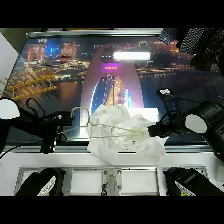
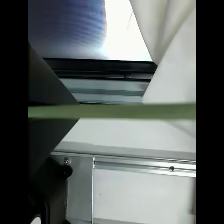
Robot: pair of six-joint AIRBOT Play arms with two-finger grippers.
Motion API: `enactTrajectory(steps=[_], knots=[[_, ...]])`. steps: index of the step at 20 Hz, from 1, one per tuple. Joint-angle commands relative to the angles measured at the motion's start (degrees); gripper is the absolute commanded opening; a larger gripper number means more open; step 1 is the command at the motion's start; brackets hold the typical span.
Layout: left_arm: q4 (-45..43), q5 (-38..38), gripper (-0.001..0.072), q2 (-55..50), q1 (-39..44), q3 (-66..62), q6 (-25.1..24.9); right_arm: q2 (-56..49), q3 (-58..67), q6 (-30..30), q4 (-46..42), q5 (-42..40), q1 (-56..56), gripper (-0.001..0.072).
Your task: Fold the clothes and pants, and hang the long-sleeved shirts on hangers.
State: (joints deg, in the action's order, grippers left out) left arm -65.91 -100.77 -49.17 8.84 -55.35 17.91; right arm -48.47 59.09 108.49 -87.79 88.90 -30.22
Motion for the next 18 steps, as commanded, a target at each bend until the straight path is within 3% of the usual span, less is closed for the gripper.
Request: enactTrajectory(steps=[1,8,11,18], knots=[[0.0,4.9,0.0009,-3.5,3.5,0.8,2.6,0.0,0.0,0.0,0.0,0.0,0.0,0.002],[0.2,7.9,0.0008,-11.3,8.0,0.9,2.5,0.0,0.0,0.0,0.0,0.0,0.0,0.002],[5.1,8.1,0.0008,-13.5,8.3,0.9,2.5,0.0,0.0,0.0,0.0,0.0,0.0,0.002],[6.0,11.3,0.0008,-14.8,8.3,0.9,2.4,-0.2,0.0,0.0,1.9,0.0,0.0,0.002]])
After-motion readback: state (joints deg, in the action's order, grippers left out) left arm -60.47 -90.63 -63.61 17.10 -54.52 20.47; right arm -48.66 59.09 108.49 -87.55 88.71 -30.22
